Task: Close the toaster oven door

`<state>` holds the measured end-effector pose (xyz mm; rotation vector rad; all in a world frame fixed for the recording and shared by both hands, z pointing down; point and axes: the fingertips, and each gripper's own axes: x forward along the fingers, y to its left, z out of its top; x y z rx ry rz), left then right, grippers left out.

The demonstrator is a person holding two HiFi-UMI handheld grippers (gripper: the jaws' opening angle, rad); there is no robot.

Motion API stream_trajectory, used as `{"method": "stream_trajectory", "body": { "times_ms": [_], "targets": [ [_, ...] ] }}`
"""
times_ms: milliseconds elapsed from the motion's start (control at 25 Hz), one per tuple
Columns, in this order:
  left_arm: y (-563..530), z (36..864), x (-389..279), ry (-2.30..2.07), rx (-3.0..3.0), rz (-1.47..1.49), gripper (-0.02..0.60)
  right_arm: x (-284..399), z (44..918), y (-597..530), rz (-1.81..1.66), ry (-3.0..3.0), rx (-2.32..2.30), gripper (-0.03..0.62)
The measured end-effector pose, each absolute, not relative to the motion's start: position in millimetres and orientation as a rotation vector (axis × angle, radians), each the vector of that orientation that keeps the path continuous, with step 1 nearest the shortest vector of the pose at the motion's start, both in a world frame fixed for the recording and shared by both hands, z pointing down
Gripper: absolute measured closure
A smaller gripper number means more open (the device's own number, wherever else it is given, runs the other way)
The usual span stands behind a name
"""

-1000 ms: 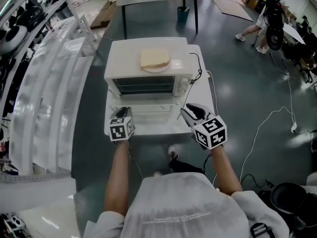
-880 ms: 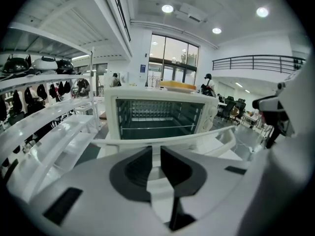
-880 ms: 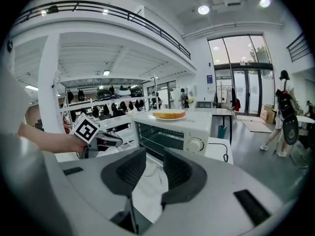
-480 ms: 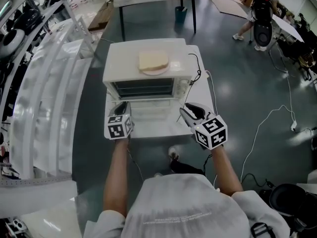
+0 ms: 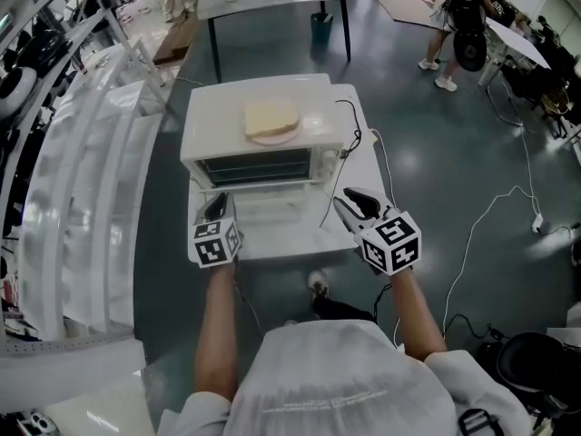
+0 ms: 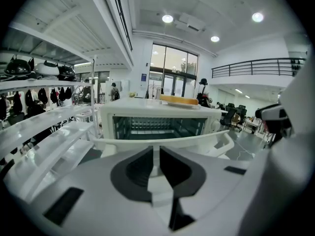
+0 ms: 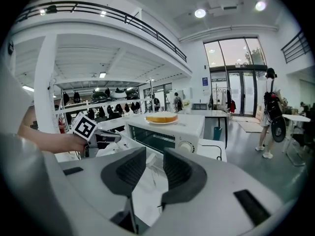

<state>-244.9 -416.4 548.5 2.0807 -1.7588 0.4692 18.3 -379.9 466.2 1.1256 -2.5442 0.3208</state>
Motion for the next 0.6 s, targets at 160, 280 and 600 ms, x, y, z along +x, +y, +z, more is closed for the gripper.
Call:
{"method": "stream_trajectory", "body": {
  "times_ms": [160, 280, 600],
  "targets": [
    [-427.2, 539.6, -244.7, -1.772, 2.122, 0.445, 0.529, 16.3, 466.4, -380.1, 0.327, -2.548, 1.116, 0.474],
    [-440.1, 532.6, -245.8, -1.797, 2.151, 0.419, 0.529, 14.9, 467.0, -380.6, 0.327, -2.552, 1.109, 0.474],
    [-473.5, 516.3, -249.9, -1.885, 2.199, 0.345, 0.531, 27.5, 468.0, -381.5, 0.335, -2.532, 1.133, 0.474]
  ]
}}
